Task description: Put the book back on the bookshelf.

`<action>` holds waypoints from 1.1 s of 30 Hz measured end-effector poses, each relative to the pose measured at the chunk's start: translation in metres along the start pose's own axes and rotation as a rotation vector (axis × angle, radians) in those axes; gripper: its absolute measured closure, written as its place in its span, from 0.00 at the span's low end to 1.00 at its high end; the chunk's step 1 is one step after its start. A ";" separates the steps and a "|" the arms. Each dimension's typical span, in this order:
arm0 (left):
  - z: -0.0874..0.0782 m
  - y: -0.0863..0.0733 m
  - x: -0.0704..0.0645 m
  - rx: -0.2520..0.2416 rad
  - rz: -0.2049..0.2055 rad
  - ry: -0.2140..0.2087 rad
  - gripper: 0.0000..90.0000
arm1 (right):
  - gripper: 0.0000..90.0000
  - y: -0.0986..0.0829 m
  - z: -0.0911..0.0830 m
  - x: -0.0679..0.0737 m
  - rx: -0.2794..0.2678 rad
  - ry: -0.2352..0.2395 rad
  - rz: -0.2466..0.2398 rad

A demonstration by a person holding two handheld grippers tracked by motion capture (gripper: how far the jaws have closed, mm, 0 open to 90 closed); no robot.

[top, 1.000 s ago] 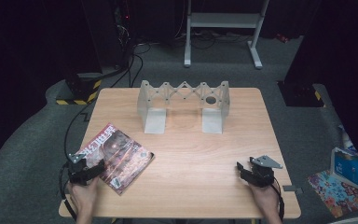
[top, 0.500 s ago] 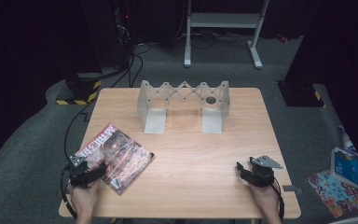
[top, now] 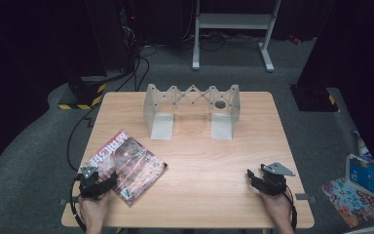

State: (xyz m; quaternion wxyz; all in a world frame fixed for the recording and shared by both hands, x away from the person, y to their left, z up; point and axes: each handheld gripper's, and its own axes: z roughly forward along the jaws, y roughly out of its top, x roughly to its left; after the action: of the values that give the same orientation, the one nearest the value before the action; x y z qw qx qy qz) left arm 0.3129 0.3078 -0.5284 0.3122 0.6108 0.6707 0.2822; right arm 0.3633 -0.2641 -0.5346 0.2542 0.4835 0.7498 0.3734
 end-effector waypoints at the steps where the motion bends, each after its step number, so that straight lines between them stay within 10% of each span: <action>1: 0.000 0.000 -0.002 0.002 0.001 -0.003 0.29 | 0.42 0.000 0.000 0.000 0.000 0.000 0.000; 33: -0.023 -0.017 -0.062 0.045 0.111 -0.084 0.34 | 0.42 0.000 0.000 0.000 0.000 0.001 -0.003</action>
State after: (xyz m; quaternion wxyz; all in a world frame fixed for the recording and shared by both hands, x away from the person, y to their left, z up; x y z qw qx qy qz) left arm 0.2883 0.2449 -0.5222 0.3099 0.6654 0.6282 0.2580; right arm 0.3632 -0.2642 -0.5347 0.2547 0.4822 0.7505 0.3733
